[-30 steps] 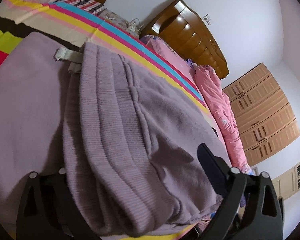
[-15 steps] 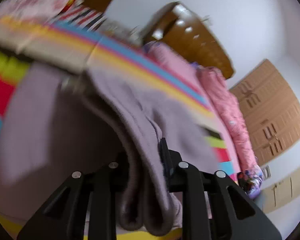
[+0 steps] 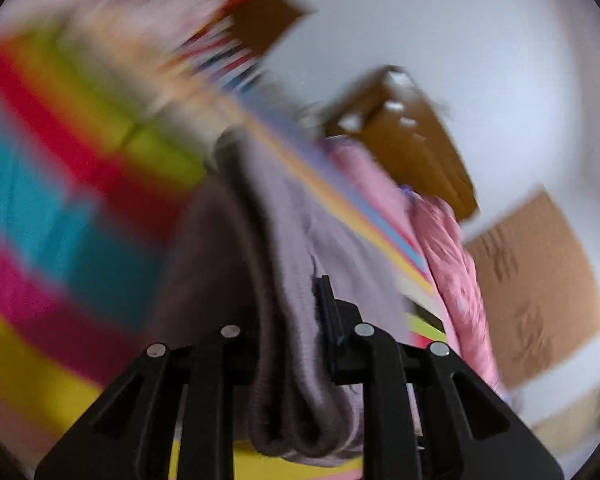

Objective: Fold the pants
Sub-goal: 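Grasp the folded pants with the left gripper and lift them while the right gripper releases, then lower the folded lavender pants onto the striped sheet and open the left gripper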

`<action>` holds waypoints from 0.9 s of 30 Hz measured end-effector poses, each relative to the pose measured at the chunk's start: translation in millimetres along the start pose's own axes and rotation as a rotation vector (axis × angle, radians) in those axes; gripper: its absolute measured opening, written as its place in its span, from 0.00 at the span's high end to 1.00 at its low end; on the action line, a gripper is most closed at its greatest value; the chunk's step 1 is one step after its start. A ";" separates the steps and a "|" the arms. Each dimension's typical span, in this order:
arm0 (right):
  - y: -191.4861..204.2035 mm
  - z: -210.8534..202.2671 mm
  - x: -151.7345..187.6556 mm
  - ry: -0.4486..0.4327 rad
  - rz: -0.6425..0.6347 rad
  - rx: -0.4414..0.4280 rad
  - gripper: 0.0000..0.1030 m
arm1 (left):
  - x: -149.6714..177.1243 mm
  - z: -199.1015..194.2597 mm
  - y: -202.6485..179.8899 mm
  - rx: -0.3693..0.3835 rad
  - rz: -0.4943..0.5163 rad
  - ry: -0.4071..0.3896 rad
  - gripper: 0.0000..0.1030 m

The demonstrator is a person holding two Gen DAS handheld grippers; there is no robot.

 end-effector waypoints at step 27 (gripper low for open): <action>44.7 -77.9 -40.4 -0.101 0.097 -0.608 0.12 | 29.3 -70.0 -116.2 -0.280 0.539 -0.335 0.02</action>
Point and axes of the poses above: each gripper's, at about its wrist camera, not at the fingertips, and z roughly the way its jaws point, y to its left, x to its underside, the point moved 10 cm from there along z, roughly the way its jaws point, and after that the axes turned 4 degrees about -y, right-handed, at the moved point
